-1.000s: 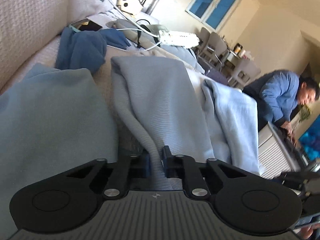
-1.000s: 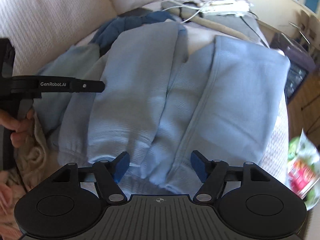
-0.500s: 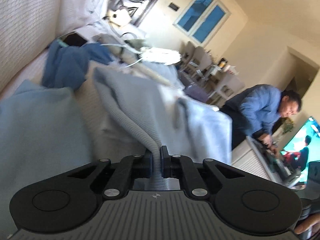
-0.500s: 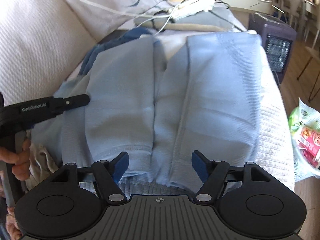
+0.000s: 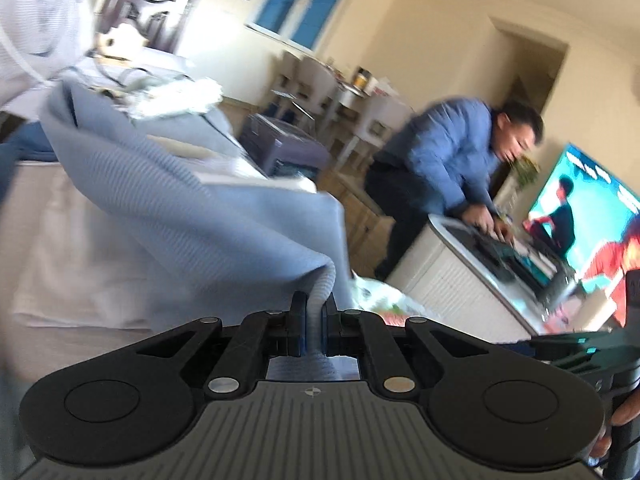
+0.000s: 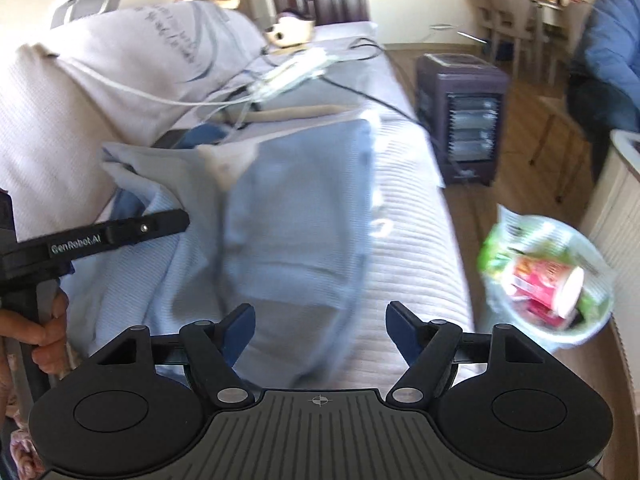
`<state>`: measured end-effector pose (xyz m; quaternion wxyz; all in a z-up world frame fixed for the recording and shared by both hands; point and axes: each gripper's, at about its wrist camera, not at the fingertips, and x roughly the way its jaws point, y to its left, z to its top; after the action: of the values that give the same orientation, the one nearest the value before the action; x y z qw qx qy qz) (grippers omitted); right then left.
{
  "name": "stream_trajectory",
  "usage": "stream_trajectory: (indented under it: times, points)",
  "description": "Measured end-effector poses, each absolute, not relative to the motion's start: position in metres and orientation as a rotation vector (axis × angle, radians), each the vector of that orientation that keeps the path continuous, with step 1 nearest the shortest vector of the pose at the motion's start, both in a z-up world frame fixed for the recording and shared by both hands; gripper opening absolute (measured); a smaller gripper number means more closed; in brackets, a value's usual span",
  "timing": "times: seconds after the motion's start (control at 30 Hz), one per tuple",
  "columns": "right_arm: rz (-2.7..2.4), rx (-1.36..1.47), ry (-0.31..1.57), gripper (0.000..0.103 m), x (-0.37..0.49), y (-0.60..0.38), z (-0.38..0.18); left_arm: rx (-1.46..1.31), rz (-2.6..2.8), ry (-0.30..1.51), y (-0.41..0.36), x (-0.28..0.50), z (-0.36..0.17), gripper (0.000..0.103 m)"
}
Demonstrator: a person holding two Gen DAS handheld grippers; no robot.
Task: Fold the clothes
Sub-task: 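Pinch the blue sweatshirt hem with the left gripper and lift it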
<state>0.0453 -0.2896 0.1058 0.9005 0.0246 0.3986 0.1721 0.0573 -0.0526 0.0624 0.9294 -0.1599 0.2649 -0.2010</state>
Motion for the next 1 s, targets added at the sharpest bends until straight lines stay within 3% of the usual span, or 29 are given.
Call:
stream_trajectory:
  times: [0.3, 0.57, 0.63, 0.7, 1.0]
  points:
    - [0.311, 0.098, 0.867, 0.075, 0.043, -0.324, 0.088, -0.19, -0.446, 0.719, -0.109, 0.092, 0.011, 0.006]
    - [0.326, 0.096, 0.874, 0.075, 0.046, -0.323, 0.085, -0.212, -0.448, 0.741, -0.103, 0.099, 0.001, 0.008]
    - [0.337, 0.087, 0.87, 0.075, 0.046, -0.319, 0.086, -0.215, -0.46, 0.736, -0.103, 0.097, 0.002, 0.016]
    - [0.348, 0.073, 0.87, 0.075, 0.045, -0.315, 0.086, -0.226, -0.48, 0.728, -0.105, 0.095, 0.006, 0.034]
    - [0.367, 0.032, 0.863, 0.075, 0.042, -0.301, 0.091, -0.229, -0.536, 0.705, -0.108, 0.075, 0.024, 0.043]
